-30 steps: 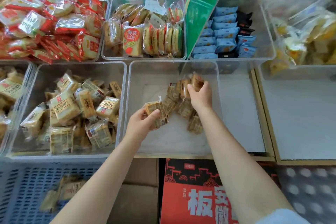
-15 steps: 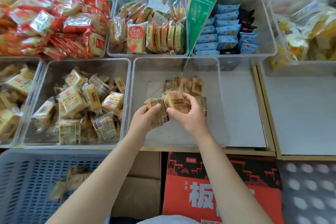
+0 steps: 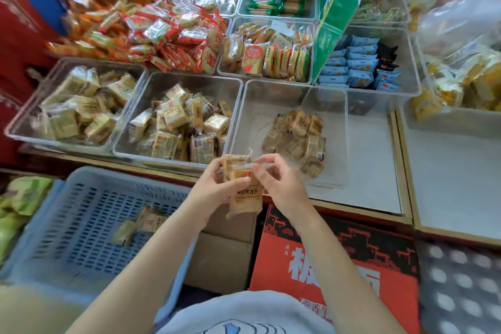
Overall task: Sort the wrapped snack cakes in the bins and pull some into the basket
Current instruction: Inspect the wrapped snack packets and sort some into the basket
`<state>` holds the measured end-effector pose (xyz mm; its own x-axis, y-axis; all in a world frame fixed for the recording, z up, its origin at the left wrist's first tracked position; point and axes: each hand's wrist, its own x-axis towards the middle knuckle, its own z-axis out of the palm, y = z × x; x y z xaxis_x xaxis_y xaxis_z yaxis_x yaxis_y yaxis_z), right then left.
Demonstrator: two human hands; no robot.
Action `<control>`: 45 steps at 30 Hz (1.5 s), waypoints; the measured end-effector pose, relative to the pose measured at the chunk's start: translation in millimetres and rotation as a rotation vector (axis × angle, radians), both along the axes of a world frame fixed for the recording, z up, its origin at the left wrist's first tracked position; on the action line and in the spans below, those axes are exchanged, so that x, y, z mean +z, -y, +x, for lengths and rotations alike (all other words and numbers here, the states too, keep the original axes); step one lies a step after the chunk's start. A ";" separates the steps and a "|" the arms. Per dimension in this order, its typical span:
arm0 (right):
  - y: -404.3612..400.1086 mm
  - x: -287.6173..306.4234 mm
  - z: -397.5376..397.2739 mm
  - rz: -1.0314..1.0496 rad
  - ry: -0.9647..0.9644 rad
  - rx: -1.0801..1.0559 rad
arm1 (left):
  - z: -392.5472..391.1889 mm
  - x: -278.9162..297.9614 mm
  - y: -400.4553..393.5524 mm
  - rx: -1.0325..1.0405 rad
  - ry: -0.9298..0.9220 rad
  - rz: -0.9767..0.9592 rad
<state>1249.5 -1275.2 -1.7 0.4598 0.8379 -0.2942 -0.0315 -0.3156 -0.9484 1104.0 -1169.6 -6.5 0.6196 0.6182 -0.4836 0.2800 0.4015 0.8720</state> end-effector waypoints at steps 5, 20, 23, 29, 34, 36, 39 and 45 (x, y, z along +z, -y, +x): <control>10.4 11.9 -38.6 -0.036 -0.017 0.065 | -51.8 11.8 19.6 0.076 0.000 0.015; -32.3 40.6 -150.9 0.033 0.018 -0.065 | -166.2 32.8 -16.3 0.009 0.152 -0.023; -43.2 42.3 -174.2 0.068 -0.059 -0.117 | -188.6 33.2 -29.1 0.016 0.135 0.050; -63.7 40.3 -209.5 0.091 -0.166 -0.201 | -224.9 24.4 -53.9 -0.035 0.071 0.269; -66.9 31.5 -224.8 0.018 -0.019 -0.068 | -244.2 22.6 -69.9 -0.070 -0.032 0.583; -69.5 36.5 -226.9 0.039 0.029 0.032 | -247.6 21.2 -71.0 -0.105 -0.063 0.660; -76.9 42.2 -230.7 0.009 0.133 0.171 | -251.1 19.3 -72.5 -0.103 -0.037 0.636; -92.3 40.0 -246.2 -0.010 0.029 -0.018 | -255.3 11.1 -77.7 0.019 -0.049 0.318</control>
